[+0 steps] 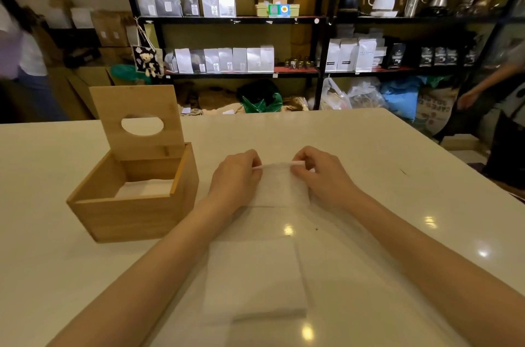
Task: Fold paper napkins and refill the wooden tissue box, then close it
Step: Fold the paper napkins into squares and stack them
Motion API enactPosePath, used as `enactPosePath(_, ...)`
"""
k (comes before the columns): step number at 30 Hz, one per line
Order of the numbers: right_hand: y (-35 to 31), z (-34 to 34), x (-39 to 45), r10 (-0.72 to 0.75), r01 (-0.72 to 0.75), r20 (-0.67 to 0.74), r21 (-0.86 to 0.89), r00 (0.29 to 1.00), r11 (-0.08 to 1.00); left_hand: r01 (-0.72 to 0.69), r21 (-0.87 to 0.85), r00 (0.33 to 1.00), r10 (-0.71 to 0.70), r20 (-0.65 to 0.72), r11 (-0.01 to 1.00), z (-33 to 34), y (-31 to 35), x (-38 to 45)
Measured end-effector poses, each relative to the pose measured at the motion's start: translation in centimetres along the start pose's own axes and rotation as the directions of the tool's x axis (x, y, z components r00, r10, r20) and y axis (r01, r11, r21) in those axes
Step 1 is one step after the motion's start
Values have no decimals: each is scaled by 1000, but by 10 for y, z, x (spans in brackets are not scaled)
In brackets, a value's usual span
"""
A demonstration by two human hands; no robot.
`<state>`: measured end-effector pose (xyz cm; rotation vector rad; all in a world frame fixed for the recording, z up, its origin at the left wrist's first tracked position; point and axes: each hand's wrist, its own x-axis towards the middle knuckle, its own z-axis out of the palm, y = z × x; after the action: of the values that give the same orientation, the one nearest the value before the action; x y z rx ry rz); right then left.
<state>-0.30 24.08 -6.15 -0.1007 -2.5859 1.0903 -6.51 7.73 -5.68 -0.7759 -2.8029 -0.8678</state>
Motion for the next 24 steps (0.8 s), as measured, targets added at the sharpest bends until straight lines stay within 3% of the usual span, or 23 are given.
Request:
enactPosePath(3,-15,-15,-4,-55,58,-48,59,997,997,-40,-145,998,33,-47,989,-17,5,-8)
enactPosePath(9,-49,-39,-34,-100,111,-54,294,994,949,-129,-231,988,106,-110,964,-66,15,-41)
enactPosePath(13,-64,-39,-55,-42,32,15,392,999,919,-39,-394,998,52,24,918,-92,15,-70)
enactPosePath(18,-66,-26,-77,50,-138,214,416,976,899,242,-489,947,-94,308,838,-94,-1,-96)
enactPosePath(24,-55,-4,-94,151,-262,305,368,940,892,317,-463,905,-119,408,828,-75,-21,-111)
